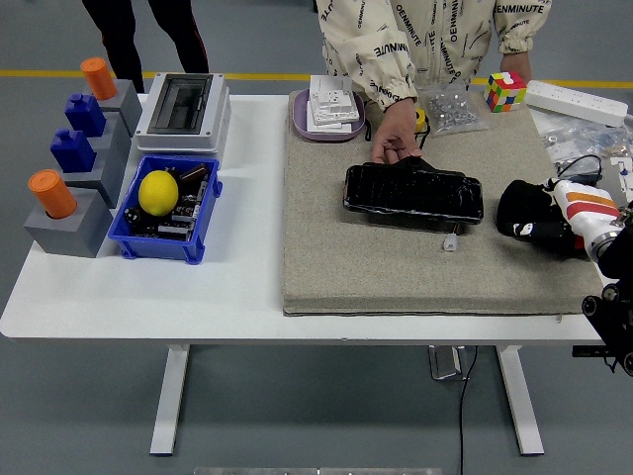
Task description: Pick the rag up,wipe the panel,place it on the desk
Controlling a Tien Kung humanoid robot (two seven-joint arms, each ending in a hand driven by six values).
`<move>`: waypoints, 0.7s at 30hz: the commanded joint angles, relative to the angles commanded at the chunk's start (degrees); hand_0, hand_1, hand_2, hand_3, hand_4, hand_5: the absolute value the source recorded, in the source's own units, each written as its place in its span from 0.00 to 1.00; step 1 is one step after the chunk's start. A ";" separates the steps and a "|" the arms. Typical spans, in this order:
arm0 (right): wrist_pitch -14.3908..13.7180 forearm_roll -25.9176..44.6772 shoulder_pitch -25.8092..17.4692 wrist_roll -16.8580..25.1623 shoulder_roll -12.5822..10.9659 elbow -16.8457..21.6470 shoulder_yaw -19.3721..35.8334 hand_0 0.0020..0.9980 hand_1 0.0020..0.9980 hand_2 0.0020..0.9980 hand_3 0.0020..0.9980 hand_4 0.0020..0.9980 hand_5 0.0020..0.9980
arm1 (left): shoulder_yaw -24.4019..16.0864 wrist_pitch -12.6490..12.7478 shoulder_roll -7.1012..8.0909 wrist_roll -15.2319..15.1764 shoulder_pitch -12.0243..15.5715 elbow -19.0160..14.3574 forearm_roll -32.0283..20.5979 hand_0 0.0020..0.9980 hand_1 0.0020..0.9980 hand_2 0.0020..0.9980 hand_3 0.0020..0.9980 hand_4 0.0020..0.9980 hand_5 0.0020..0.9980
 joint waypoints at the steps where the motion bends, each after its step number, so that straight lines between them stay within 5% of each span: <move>1: -0.69 0.13 0.13 0.39 0.32 -0.51 -0.03 0.73 0.69 0.77 0.77 1.00 0.66 | 0.07 0.00 -0.01 -0.01 -0.03 0.00 -0.05 0.65 0.69 0.74 0.57 0.60 0.47; 13: -6.40 1.32 1.03 4.73 1.87 -4.16 0.64 0.71 0.66 0.74 0.73 1.00 0.61 | 0.34 -0.01 -0.21 -0.19 -0.29 0.00 -0.48 0.65 0.70 0.74 0.57 0.60 0.47; 21: -5.13 0.86 1.06 4.64 1.89 -5.52 1.21 0.71 0.66 0.73 0.73 1.00 0.61 | 0.23 -0.01 -0.31 -0.29 -0.34 0.00 -0.54 0.65 0.70 0.74 0.57 0.60 0.47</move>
